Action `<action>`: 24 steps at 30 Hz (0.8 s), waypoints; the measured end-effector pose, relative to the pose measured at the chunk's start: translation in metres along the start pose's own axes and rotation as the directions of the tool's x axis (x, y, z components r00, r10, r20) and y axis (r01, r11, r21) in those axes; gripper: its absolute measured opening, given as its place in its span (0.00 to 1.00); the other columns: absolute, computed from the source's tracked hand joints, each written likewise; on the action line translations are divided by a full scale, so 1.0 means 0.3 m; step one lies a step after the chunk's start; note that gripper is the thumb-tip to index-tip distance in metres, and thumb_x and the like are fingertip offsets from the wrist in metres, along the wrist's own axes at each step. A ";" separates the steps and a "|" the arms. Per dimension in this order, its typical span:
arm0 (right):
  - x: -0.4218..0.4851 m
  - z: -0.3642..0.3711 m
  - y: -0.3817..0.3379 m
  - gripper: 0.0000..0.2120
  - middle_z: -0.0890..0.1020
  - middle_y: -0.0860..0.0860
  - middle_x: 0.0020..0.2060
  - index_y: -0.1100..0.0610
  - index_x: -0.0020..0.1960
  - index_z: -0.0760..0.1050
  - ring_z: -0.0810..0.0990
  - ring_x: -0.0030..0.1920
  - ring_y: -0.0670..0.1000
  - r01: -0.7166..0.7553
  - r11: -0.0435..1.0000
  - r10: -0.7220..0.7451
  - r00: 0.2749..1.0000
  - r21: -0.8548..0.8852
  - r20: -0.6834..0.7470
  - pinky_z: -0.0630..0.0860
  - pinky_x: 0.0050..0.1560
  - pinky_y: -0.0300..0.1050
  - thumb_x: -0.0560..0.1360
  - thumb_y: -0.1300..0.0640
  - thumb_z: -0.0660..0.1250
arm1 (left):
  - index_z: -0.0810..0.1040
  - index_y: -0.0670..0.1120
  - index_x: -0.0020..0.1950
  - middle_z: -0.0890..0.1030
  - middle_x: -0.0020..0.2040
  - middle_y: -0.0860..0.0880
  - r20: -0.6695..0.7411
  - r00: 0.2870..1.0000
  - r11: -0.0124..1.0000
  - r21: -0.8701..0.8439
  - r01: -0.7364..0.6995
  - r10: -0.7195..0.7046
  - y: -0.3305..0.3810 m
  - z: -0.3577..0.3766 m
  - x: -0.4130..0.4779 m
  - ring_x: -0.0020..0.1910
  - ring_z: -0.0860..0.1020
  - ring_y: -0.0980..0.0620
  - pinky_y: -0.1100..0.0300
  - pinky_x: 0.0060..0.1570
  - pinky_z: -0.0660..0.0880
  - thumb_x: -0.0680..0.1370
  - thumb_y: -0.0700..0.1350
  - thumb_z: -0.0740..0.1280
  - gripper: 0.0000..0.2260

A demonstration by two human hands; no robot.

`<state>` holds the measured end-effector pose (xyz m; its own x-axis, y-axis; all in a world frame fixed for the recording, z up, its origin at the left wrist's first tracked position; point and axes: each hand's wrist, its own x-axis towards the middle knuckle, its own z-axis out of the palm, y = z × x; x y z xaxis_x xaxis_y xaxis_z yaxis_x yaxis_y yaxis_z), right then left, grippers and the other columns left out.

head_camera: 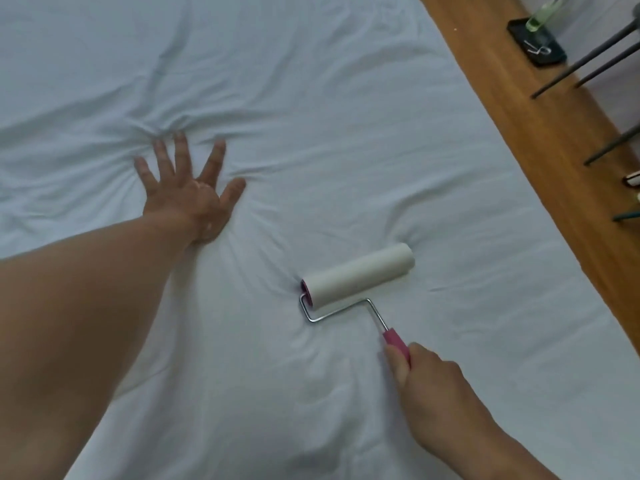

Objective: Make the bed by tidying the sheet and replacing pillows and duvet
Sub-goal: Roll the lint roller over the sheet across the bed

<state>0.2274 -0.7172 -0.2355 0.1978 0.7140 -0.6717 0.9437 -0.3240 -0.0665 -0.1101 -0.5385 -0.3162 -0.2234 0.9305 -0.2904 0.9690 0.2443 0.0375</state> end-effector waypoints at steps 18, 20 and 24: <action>0.316 -0.189 -0.409 0.24 0.79 0.53 0.47 0.51 0.47 0.71 0.73 0.44 0.56 0.048 0.992 -0.041 0.997 0.113 -0.067 0.71 0.47 0.50 0.81 0.34 0.46 | 0.30 0.63 0.78 0.31 0.81 0.47 -0.181 0.983 0.998 -0.064 0.010 -0.022 0.003 0.028 0.195 0.79 0.32 0.39 0.33 0.75 0.38 0.78 0.70 0.32 0.30; 0.458 -0.256 -0.543 0.25 0.80 0.55 0.49 0.55 0.51 0.73 0.74 0.46 0.58 0.137 0.983 -0.117 0.981 0.124 -0.154 0.71 0.47 0.49 0.83 0.37 0.47 | 0.30 0.63 0.78 0.31 0.81 0.47 -0.203 0.979 0.998 -0.053 0.020 -0.030 0.004 0.038 0.195 0.79 0.32 0.39 0.33 0.75 0.39 0.77 0.69 0.31 0.30; 0.663 -0.350 -0.749 0.24 0.75 0.55 0.48 0.57 0.61 0.73 0.72 0.43 0.57 0.246 0.966 -0.231 0.959 0.080 -0.164 0.68 0.45 0.47 0.84 0.42 0.47 | 0.35 0.63 0.80 0.32 0.81 0.47 -0.220 0.975 0.998 -0.056 0.021 -0.033 0.003 0.045 0.208 0.79 0.33 0.40 0.33 0.75 0.38 0.78 0.68 0.32 0.31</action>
<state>0.0824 -0.4373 -0.2767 0.0154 0.8611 -0.5083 0.9389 -0.1872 -0.2887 -0.1218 -0.4841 -0.3472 -0.2728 0.9592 -0.0743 0.9566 0.2787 0.0853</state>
